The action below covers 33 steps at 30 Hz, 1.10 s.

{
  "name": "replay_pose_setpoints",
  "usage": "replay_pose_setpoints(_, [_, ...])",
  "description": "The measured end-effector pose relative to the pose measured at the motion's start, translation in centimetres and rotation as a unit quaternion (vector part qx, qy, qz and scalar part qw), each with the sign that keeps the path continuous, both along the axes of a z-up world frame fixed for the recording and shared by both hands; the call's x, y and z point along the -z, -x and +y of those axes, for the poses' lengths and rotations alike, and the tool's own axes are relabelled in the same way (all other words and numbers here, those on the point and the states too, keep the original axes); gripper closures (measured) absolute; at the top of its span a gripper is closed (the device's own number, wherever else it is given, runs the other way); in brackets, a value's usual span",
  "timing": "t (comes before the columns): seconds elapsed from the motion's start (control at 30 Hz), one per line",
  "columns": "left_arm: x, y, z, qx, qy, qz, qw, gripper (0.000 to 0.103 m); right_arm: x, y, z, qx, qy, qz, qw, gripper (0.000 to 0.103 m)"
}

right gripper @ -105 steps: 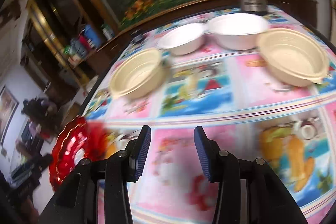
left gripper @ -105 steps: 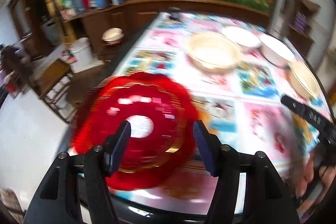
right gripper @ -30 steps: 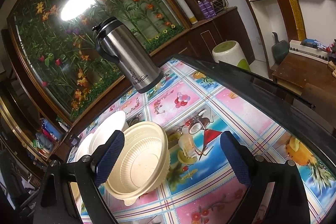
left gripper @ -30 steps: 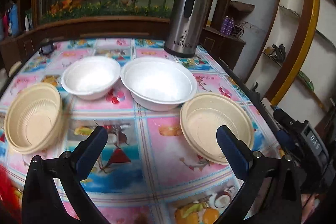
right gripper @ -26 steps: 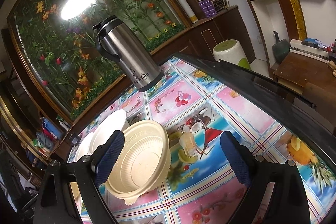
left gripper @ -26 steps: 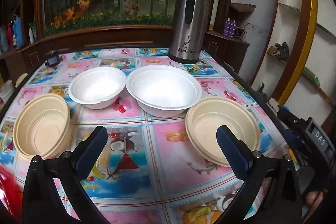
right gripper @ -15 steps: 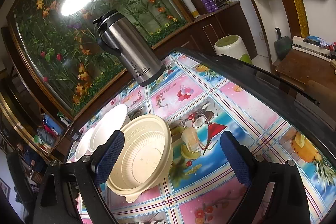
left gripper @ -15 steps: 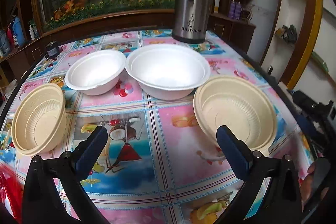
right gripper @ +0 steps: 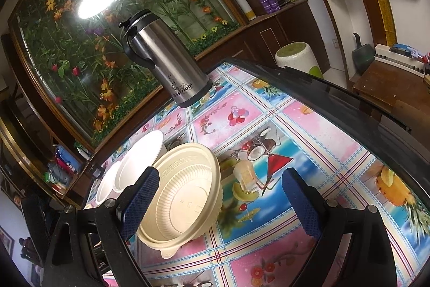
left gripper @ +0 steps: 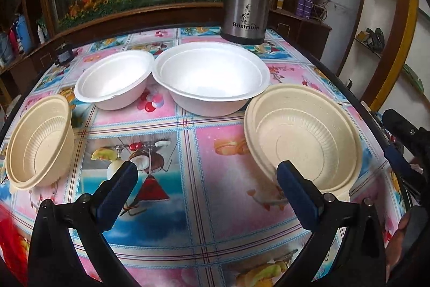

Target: Organize plates and bowls

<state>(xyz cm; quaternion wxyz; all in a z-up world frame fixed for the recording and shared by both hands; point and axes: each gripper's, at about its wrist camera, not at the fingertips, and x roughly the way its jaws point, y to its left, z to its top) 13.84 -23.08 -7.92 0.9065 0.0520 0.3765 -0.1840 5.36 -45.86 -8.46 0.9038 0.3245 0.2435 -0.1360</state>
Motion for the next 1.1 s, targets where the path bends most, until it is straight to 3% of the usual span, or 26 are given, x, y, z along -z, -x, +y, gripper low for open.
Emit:
replay_pose_setpoints(0.4, [0.1,-0.6,-0.6,-0.004,0.033,0.018,0.9993,0.000,0.1,-0.8,1.0,-0.027,0.007,0.003,1.000,0.008])
replay_pose_setpoints(0.53, [-0.2,-0.7,-0.4,-0.004,0.040,0.020,0.9990,0.000,1.0,-1.5,0.9,-0.048,-0.023,0.015,0.998,0.008])
replay_pose_setpoints(0.67, [-0.4,-1.4,-0.7,0.004,0.060,0.050,0.9969,0.000,1.5,-1.5,0.6,-0.052,-0.055,0.007,0.997,0.008])
replay_pose_setpoints(0.9, [0.0,-2.8,-2.7,-0.002,0.049,0.094,0.9943,0.000,1.9,-1.5,-0.6,-0.068,-0.111,-0.002,0.991,0.010])
replay_pose_setpoints(1.1, [0.1,-2.5,-3.7,0.010,0.049,0.097,0.9940,0.000,2.5,-1.4,-1.5,-0.073,-0.167,-0.017,0.983,0.017])
